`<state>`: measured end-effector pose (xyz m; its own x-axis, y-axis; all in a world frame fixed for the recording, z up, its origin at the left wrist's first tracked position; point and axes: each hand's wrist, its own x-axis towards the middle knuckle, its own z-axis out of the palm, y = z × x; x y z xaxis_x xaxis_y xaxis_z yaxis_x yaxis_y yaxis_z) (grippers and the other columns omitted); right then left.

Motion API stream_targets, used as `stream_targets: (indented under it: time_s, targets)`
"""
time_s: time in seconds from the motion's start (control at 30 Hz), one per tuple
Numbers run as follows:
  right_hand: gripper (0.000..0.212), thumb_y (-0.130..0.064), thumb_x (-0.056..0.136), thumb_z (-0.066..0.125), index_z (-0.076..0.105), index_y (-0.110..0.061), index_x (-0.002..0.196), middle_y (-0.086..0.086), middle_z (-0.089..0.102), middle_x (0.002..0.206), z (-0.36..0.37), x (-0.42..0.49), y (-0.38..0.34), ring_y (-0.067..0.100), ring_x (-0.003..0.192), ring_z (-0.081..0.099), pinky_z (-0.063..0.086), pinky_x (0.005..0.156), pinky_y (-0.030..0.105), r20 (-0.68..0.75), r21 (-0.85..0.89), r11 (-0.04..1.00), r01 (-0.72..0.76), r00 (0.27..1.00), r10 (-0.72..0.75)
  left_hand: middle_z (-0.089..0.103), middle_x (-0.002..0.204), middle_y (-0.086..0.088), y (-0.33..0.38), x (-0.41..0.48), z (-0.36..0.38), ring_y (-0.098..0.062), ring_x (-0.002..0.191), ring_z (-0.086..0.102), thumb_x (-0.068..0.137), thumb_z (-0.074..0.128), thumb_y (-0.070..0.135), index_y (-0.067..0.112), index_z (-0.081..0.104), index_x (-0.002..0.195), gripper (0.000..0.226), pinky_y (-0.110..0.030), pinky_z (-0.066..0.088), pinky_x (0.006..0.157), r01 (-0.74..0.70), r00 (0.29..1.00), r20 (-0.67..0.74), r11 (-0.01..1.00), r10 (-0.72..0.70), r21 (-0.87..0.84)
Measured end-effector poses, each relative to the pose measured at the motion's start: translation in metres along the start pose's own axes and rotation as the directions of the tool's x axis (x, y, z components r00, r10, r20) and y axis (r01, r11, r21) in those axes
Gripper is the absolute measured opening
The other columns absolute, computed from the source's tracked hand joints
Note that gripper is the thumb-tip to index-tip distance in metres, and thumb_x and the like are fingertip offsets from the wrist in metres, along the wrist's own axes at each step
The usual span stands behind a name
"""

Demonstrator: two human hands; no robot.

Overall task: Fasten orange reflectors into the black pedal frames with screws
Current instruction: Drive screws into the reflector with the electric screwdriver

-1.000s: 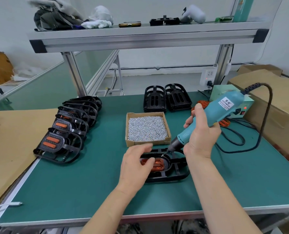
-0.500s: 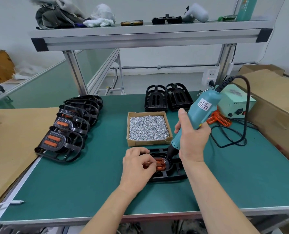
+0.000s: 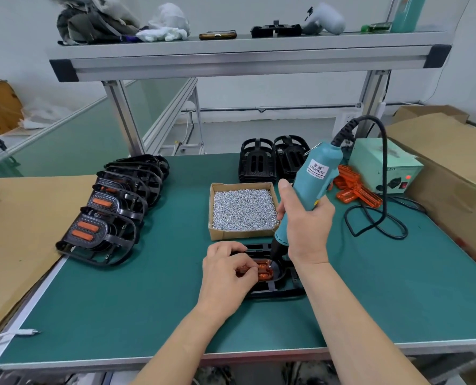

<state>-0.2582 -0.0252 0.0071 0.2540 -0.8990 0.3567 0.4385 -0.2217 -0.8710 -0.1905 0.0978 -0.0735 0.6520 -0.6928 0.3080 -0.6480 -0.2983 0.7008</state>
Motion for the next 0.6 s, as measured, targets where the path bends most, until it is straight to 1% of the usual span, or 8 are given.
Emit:
stream_targets:
  time_s: [0.17,0.3,0.47,0.6]
  targets:
    - [0.030,-0.034,0.081,0.075,0.057,-0.016,0.066,0.000,0.052,0.053,0.0003,0.0014,0.0025,0.016,0.048,0.048,0.044,0.049,0.029,0.032,-0.020,1.000,0.013,0.999,-0.013,0.058,0.102,0.016,-0.0008,0.0003,0.0007,-0.013,0.112,0.041,0.077,0.075,0.016,0.025,0.076,0.071,0.011,-0.043,0.036,0.100,-0.005,1.000,-0.009,1.000,0.005,0.000]
    - [0.029,-0.031,0.081,0.073,0.055,-0.021,0.062,0.000,0.050,0.050,0.0001,0.0009,0.0021,0.014,0.046,0.045,0.043,0.049,0.026,0.033,-0.007,1.000,0.006,0.999,-0.005,0.059,0.102,0.015,-0.0016,0.0007,0.0015,-0.014,0.111,0.041,0.077,0.075,0.016,0.024,0.076,0.070,0.011,-0.041,0.036,0.099,-0.009,1.000,-0.014,1.000,0.009,0.004]
    - [0.033,-0.024,0.084,0.071,0.051,-0.012,0.061,-0.003,0.047,0.047,0.0003,-0.0018,0.0041,0.011,0.043,0.043,0.040,0.047,0.022,0.072,-0.028,1.000,0.009,0.997,-0.007,0.059,0.101,0.015,-0.0025,0.0004,0.0039,-0.014,0.110,0.041,0.077,0.075,0.015,0.023,0.076,0.069,0.011,-0.041,0.037,0.099,-0.001,1.000,-0.026,1.000,0.002,0.010]
    - [0.031,-0.024,0.084,0.072,0.052,-0.011,0.064,0.001,0.047,0.047,-0.0008,0.0004,0.0021,0.011,0.043,0.042,0.041,0.048,0.021,0.069,-0.017,0.999,-0.031,0.997,0.032,0.059,0.101,0.015,-0.0017,-0.0004,0.0041,-0.014,0.110,0.041,0.077,0.075,0.015,0.023,0.075,0.069,0.011,-0.042,0.037,0.099,-0.002,1.000,-0.018,1.000,0.003,0.010]
